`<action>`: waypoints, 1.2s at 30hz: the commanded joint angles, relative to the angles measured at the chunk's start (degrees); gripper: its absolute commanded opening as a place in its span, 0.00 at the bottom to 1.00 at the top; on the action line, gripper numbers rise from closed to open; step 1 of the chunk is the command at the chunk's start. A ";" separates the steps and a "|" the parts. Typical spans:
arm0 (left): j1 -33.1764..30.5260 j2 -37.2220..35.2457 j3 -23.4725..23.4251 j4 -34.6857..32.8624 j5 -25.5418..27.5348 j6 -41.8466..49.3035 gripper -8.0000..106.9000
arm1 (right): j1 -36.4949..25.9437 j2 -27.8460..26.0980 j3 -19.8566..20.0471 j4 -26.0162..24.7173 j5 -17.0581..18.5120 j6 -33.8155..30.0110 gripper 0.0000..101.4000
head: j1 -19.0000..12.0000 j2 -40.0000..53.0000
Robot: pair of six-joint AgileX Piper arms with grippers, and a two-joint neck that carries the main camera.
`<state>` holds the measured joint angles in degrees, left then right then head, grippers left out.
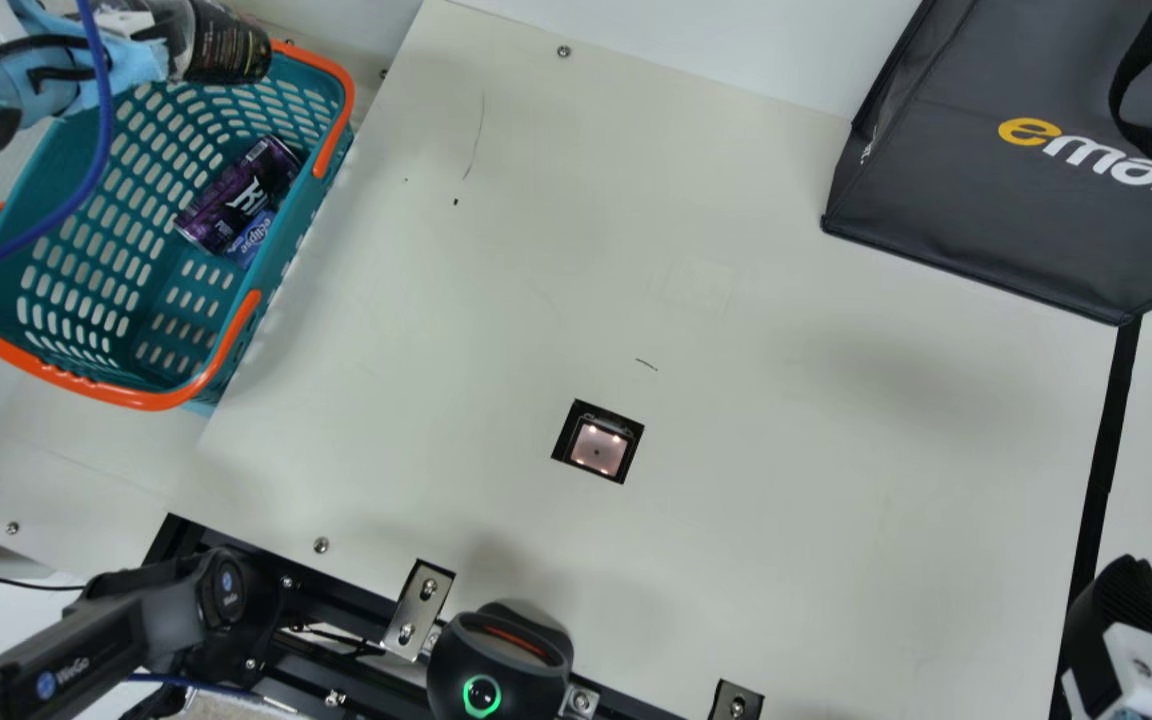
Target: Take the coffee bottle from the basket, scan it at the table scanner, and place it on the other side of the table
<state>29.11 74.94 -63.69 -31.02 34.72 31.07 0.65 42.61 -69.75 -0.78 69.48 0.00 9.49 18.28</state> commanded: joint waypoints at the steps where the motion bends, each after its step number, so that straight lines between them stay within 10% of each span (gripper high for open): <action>1: -1.29 -0.42 -0.58 1.41 0.17 -2.15 0.00 | 0.00 0.00 0.00 0.00 0.00 0.00 0.94 | -1.57 0.14; 36: -32.87 -4.73 -7.36 24.21 14.95 -26.99 0.00 | 0.00 0.00 0.00 0.00 0.00 0.00 0.94 | -1.57 0.14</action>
<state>-2.96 70.26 -71.18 -7.45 49.09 4.35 0.65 42.61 -69.75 -0.78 69.48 0.00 9.49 18.28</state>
